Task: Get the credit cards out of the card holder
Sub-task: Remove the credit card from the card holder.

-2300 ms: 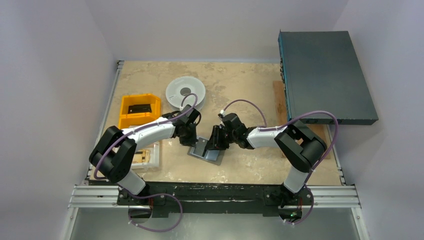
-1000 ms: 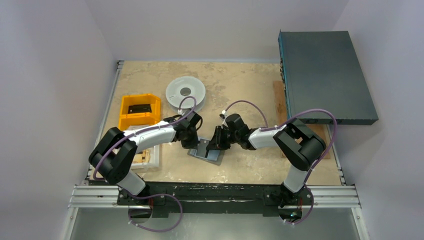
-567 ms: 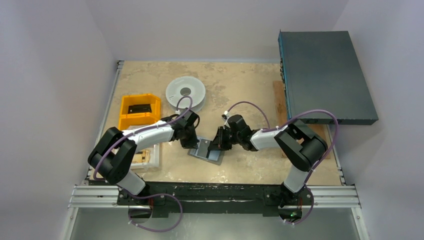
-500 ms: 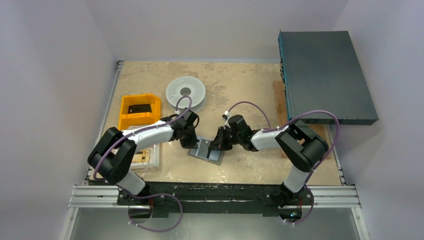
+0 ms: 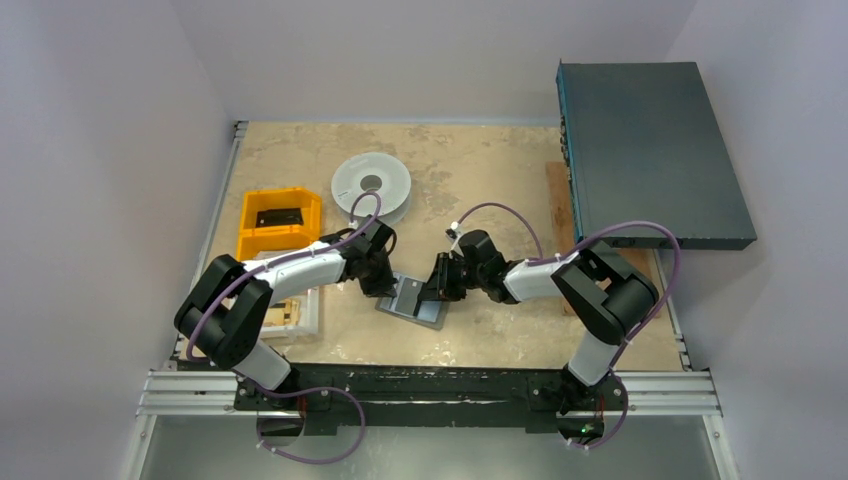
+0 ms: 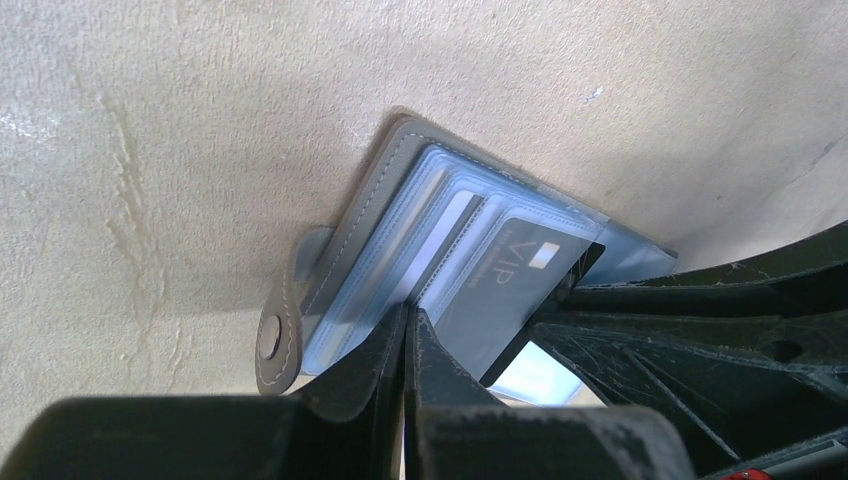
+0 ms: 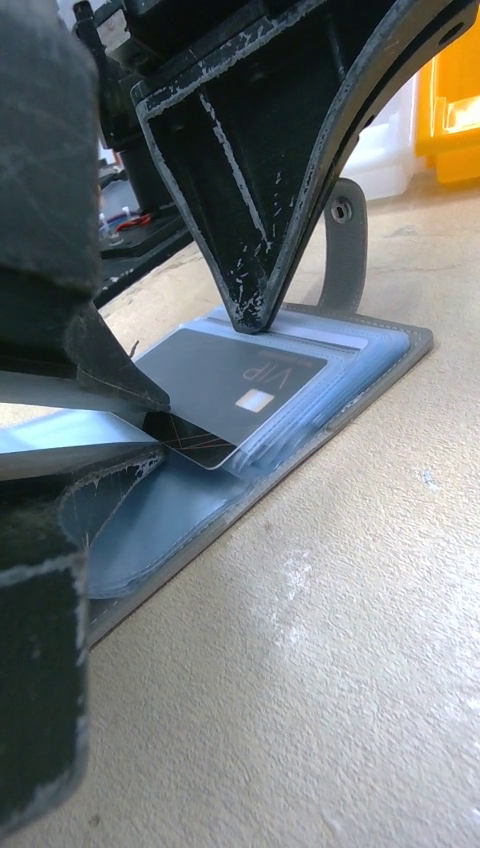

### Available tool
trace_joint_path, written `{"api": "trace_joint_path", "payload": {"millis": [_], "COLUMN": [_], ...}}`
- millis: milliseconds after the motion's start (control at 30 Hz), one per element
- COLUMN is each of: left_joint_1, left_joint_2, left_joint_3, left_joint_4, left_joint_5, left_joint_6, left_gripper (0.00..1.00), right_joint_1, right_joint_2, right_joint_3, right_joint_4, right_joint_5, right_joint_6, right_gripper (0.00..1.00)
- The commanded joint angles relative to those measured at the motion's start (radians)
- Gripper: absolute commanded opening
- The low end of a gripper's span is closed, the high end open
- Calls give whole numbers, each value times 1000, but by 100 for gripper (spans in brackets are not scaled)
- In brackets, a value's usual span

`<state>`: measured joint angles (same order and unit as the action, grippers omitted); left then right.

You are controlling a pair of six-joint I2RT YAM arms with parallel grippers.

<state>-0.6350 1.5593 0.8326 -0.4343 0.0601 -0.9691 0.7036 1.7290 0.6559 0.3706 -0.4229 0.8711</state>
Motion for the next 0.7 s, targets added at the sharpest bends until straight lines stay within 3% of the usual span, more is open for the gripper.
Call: {"api": "trace_joint_path", "payload": {"millis": [0, 233, 667], "left_joint_1": [-9, 0, 41], "left_joint_2": [70, 63, 34], "left_joint_3": [-55, -52, -84], "left_joint_4": [-5, -17, -21], "left_joint_5": [-9, -18, -22], "left_joint_6": [-10, -10, -7], "left_gripper": [0, 0, 0], "right_joint_1": [-9, -9, -21], "right_joint_2": [33, 13, -36], "right_joint_3": [-17, -10, -33], "right_joint_4": [-1, -94, -229], "right_joint_5": [7, 56, 147], "right_joint_6": [-8, -51, -115], "right_gripper": [15, 0, 0]}}
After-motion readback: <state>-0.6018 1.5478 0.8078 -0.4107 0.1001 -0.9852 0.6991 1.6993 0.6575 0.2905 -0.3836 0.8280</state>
